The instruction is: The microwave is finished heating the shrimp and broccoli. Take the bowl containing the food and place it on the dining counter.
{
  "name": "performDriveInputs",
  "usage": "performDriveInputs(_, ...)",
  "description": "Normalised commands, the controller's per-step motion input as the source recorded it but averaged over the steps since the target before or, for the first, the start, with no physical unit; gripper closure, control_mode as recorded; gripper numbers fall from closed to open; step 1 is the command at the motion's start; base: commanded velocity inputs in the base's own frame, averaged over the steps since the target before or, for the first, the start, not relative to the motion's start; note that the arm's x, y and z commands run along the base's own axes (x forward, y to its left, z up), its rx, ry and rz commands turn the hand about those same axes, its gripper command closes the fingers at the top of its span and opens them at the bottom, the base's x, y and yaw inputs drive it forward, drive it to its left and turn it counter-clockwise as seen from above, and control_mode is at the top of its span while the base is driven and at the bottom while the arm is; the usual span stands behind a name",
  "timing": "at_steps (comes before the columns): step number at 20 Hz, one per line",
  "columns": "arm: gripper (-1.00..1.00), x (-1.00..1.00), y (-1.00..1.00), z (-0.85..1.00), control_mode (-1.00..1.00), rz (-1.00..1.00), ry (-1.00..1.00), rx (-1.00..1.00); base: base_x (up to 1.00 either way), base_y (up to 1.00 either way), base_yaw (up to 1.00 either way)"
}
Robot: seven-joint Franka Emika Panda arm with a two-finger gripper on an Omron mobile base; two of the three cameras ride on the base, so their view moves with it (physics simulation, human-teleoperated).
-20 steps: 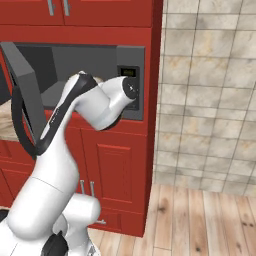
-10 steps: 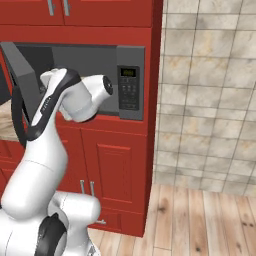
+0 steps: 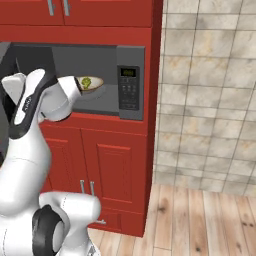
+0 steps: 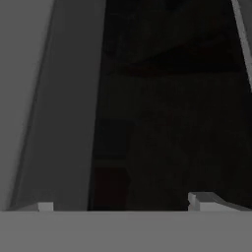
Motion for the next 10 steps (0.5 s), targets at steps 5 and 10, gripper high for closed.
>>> performDriveInputs(5, -1.00, -0.49, 1.00, 0.00, -1.00, 0.21, -0.04, 0.01, 0.00, 0.00, 0.00)
performDriveInputs(10, -1.00, 0.01, 1.00, 0.00, -1.00, -0.11, -0.18, 0.00, 0.00, 0.00, 0.00)
